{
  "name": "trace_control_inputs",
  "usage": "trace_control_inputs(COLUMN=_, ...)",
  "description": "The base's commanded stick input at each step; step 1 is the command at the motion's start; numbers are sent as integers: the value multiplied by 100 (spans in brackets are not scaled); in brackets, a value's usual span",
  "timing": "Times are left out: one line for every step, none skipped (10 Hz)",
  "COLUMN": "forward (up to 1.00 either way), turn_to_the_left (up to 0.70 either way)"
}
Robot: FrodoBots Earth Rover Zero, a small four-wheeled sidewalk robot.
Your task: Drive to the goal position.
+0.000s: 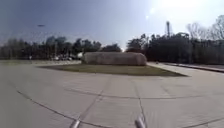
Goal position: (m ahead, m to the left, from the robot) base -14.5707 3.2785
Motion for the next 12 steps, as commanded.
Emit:
trace_control_inputs(forward=100, turn_to_the_left=0)
trace_control_inputs(forward=100, turn_to_the_left=0)
trace_control_inputs(forward=100, turn_to_the_left=0)
trace_control_inputs(forward=100, turn_to_the_left=-10)
trace_control_inputs(forward=100, turn_to_the_left=-40)
trace_control_inputs(forward=100, turn_to_the_left=-40)
trace_control_inputs(forward=100, turn_to_the_left=-40)
trace_control_inputs(forward=100, turn_to_the_left=-36)
trace_control_inputs(forward=100, turn_to_the_left=-24)
trace_control_inputs(forward=100, turn_to_the_left=-12)
trace_control_inputs(forward=100, turn_to_the_left=-1)
trace_control_inputs(forward=100, turn_to_the_left=0)
